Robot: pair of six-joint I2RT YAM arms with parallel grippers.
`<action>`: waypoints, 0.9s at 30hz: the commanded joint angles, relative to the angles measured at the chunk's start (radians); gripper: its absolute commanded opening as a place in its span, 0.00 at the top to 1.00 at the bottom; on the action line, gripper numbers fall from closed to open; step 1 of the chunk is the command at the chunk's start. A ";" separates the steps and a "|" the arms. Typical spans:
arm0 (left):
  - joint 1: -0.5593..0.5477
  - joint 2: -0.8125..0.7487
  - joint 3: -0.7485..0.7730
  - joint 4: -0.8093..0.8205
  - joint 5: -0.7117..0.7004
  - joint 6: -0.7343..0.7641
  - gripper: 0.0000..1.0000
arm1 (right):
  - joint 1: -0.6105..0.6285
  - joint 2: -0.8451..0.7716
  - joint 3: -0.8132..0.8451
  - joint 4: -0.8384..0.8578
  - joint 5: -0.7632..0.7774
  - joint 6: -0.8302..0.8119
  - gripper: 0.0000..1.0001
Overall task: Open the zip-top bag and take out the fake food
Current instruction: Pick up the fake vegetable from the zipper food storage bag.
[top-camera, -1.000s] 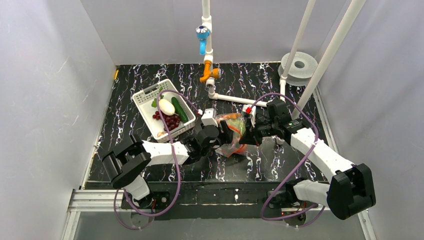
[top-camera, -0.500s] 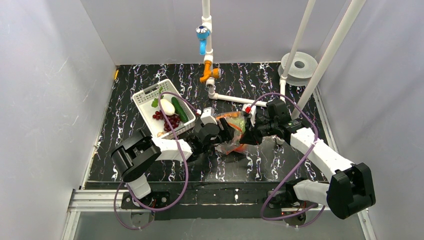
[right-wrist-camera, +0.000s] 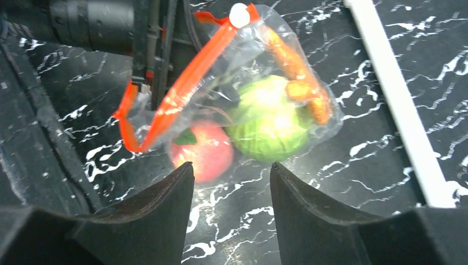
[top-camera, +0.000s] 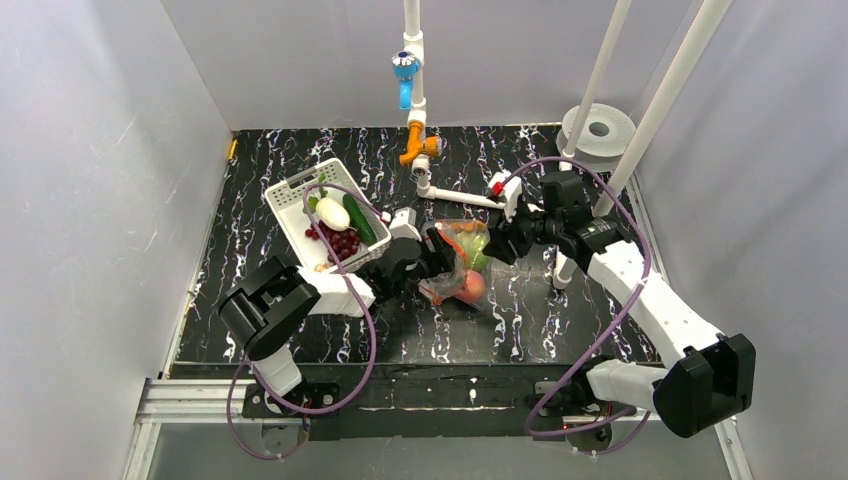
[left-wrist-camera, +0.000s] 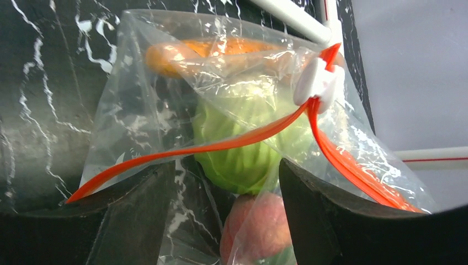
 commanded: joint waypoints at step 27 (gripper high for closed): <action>0.139 0.178 0.011 0.421 0.405 0.014 0.26 | 0.043 0.511 0.168 0.069 0.285 0.192 0.68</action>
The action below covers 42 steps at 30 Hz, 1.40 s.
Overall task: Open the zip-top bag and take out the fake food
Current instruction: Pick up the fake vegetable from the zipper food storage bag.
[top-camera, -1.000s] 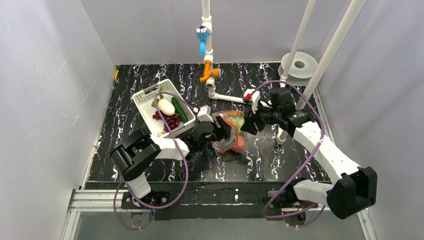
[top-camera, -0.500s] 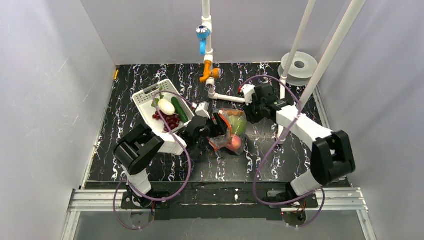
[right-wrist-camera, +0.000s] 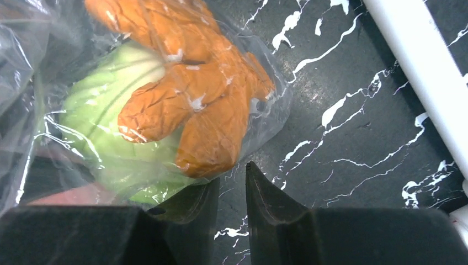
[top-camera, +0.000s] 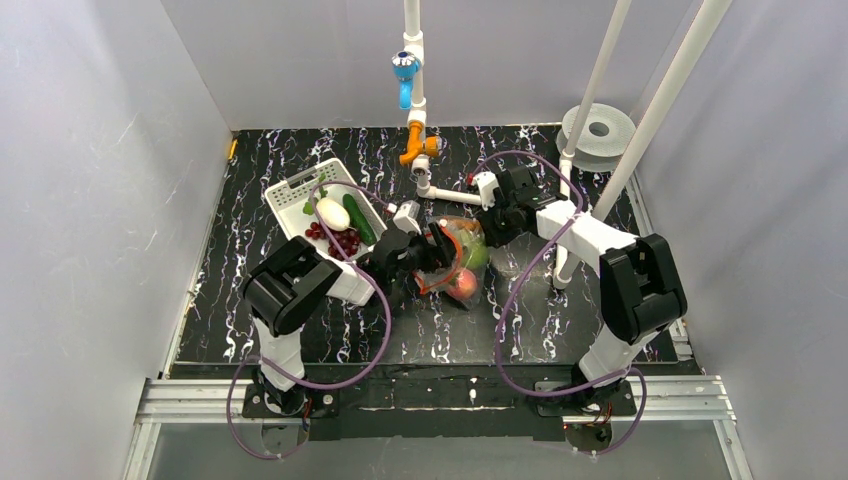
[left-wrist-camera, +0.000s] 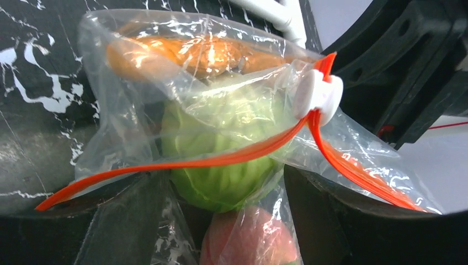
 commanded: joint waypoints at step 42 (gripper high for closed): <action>0.015 -0.097 -0.092 0.053 -0.237 -0.258 0.03 | -0.016 -0.075 0.025 -0.052 -0.356 0.023 0.54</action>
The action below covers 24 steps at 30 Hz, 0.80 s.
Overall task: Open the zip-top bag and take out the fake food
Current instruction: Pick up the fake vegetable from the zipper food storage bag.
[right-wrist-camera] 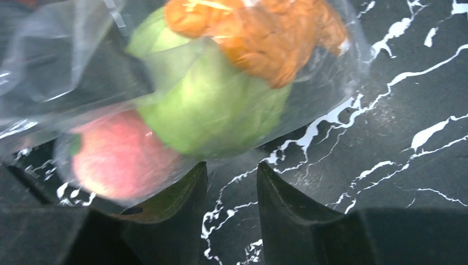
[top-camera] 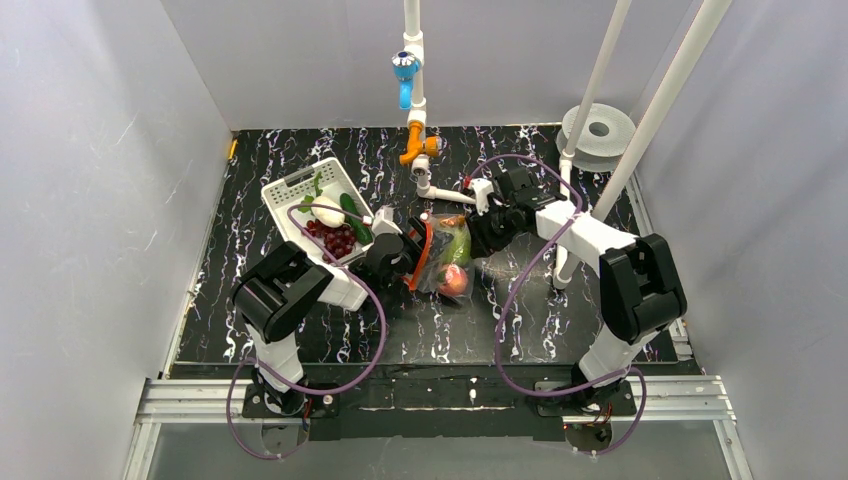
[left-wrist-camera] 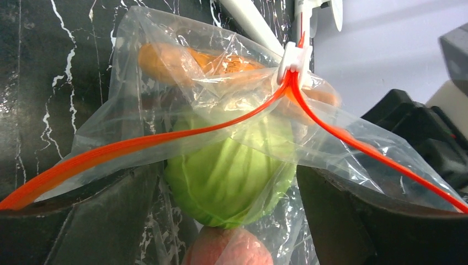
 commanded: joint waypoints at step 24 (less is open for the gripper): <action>-0.002 -0.033 -0.021 0.089 -0.008 0.061 0.17 | 0.011 -0.018 0.007 0.067 -0.047 0.183 0.90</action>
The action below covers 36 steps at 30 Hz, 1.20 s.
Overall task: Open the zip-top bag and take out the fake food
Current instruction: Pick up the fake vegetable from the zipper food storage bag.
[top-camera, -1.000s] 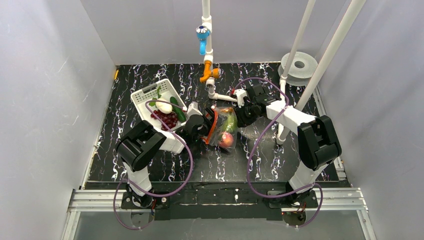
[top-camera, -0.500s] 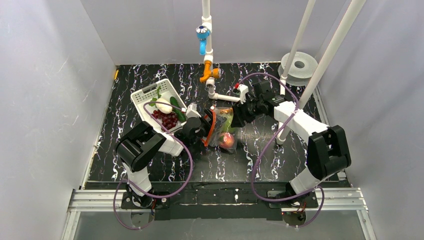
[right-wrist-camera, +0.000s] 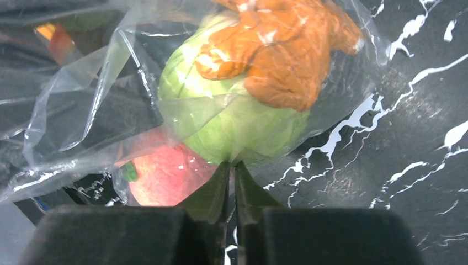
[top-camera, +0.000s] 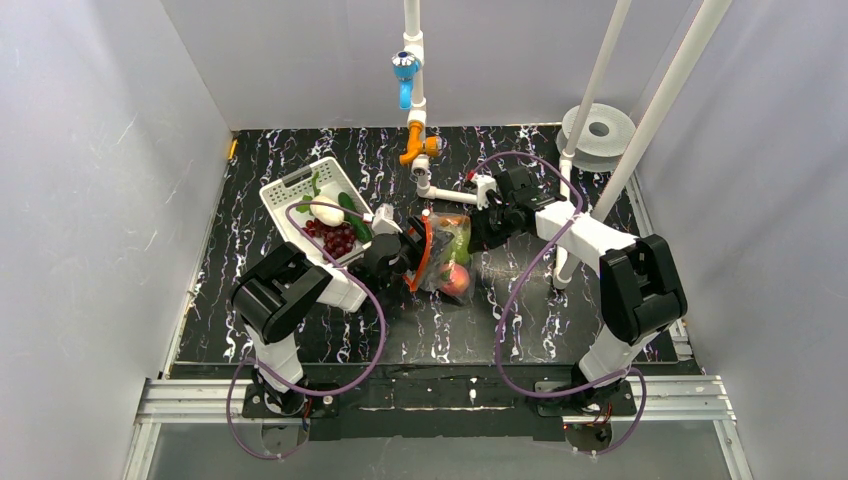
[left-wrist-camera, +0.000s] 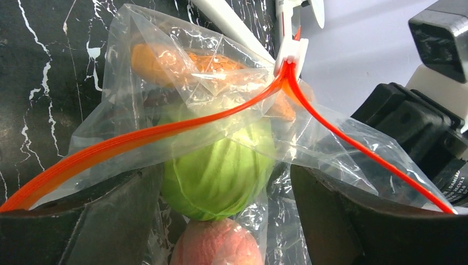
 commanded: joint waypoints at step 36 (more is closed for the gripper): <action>-0.002 0.026 0.176 -0.275 -0.057 0.073 0.18 | 0.023 -0.037 0.013 0.125 0.423 -0.154 0.85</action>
